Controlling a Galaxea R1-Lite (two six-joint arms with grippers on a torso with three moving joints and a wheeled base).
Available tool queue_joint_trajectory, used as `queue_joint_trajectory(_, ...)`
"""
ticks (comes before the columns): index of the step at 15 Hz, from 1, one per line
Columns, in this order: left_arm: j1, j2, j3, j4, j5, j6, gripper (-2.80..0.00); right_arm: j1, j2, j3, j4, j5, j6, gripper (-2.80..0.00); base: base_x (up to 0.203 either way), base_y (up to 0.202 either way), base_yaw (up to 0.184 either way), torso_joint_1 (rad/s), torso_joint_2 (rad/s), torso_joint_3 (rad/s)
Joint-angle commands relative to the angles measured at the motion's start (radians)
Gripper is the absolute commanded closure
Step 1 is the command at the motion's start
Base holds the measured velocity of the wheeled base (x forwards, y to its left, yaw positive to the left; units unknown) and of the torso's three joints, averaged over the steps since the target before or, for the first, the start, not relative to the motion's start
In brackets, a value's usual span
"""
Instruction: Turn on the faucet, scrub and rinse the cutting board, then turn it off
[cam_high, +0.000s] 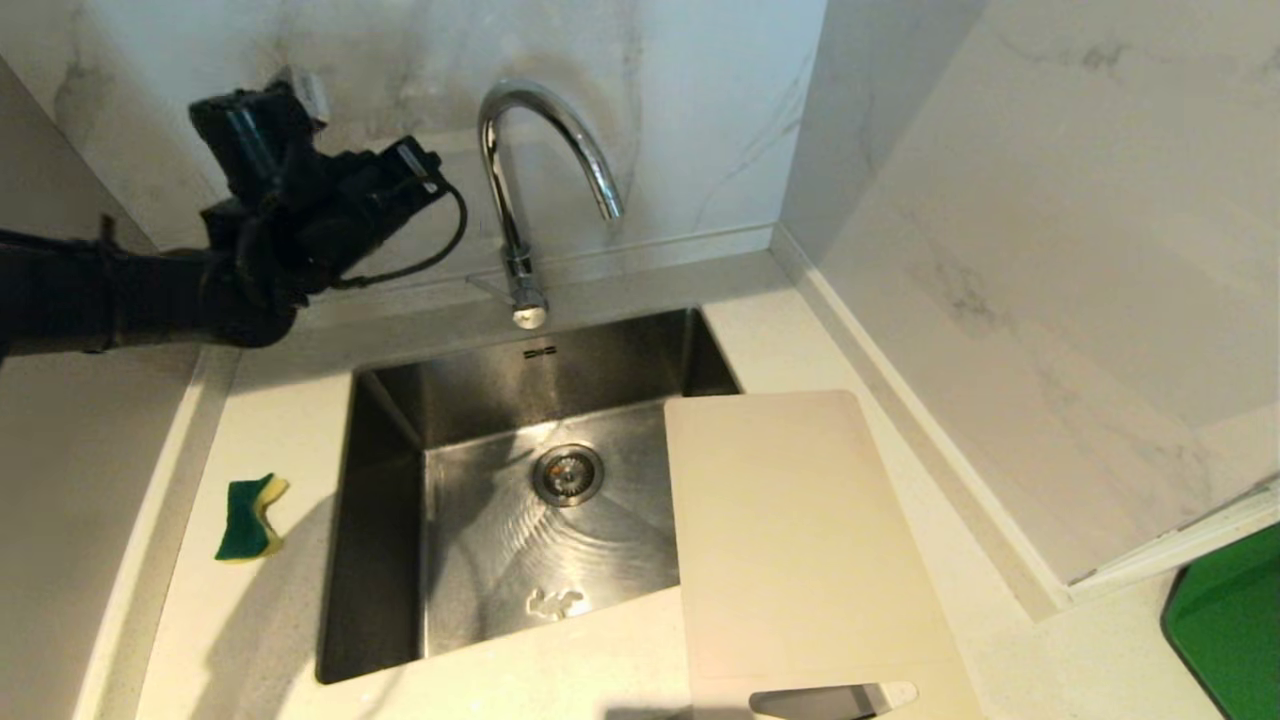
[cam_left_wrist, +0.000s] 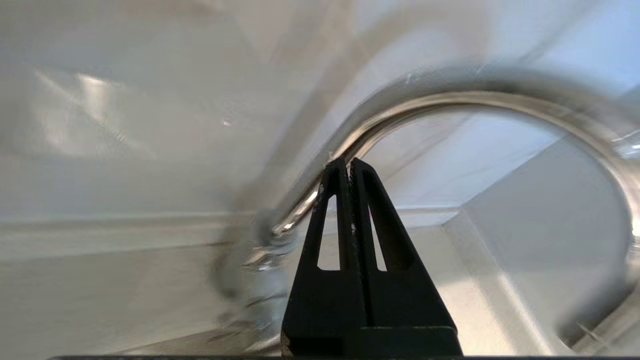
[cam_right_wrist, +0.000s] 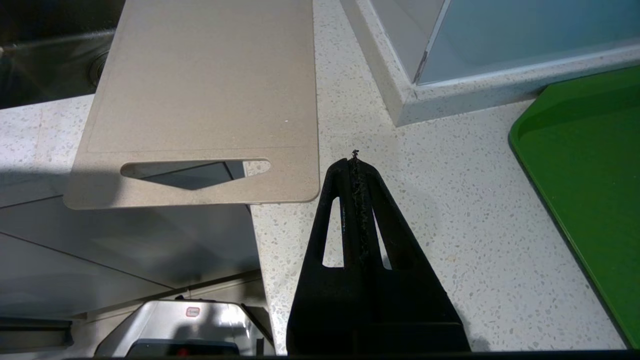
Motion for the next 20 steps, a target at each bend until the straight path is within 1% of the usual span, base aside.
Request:
queue_joint_trajectory(1,0.03,-0.23,0.082,0.093,-0.002,0.064,0.0,-0.001,-0.001,0.0,0.001,0.0,-0.001,0.0,0.0,0.0,0.0,0.0,0.0,0.0)
queue_joint_trajectory(3,0.067,-0.376,0.141,0.192,-0.027,0.102,0.0,-0.001,-0.001,0.0,0.0,0.0,-0.001,0.0,0.0,0.0,0.0,0.0,0.0,0.0)
queue_joint_trajectory(5,0.119,-0.534,0.203,0.294,-0.08,0.157,0.0,0.0,-0.001,0.0,0.0,0.0,-0.001,0.0,0.0,0.0,0.0,0.0,0.0,0.0)
queue_joint_trajectory(6,0.155,-0.605,0.239,0.323,-0.101,0.197,0.0,0.0,-0.001,0.0,0.0,0.0,-0.001,0.0,0.0,0.0,0.0,0.0,0.0,0.0)
queue_joint_trajectory(8,0.262,-0.758,0.345,0.357,-0.129,0.322,0.0,0.0,-0.001,0.0,0.0,0.0,-0.001,0.0,0.0,0.0,0.0,0.0,0.0,0.0)
queue_joint_trajectory(9,0.296,-0.811,0.399,0.364,-0.132,0.36,0.0,0.0,-0.001,0.0,0.001,0.0,-0.001,0.0,0.0,0.0,0.0,0.0,0.0,0.0)
queue_joint_trajectory(10,0.332,-0.869,0.479,0.369,-0.132,0.386,0.0,-0.001,-0.001,0.0,0.001,0.0,-0.001,0.0,0.0,0.0,0.0,0.0,0.0,0.0)
queue_joint_trajectory(12,0.363,-0.985,0.671,0.372,-0.13,0.4,0.0,0.0,-0.001,0.0,0.001,0.0,-0.001,0.0,0.0,0.0,0.0,0.0,0.0,0.0)
queue_joint_trajectory(14,0.369,-1.113,0.878,0.364,-0.13,0.401,0.0,0.0,-0.001,0.0,0.001,0.0,-0.001,0.0,0.0,0.0,0.0,0.0,0.0,0.0)
queue_joint_trajectory(16,0.374,-1.233,1.055,0.328,-0.128,0.406,0.0,-0.001,-0.001,0.0,0.0,0.0,-0.001,0.0,0.0,0.0,0.0,0.0,0.0,0.0)
queue_joint_trajectory(20,0.368,-1.46,1.359,0.257,-0.073,0.435,0.0,0.0,-0.001,0.0,0.001,0.0,-0.001,0.0,0.0,0.0,0.0,0.0,0.0,0.0)
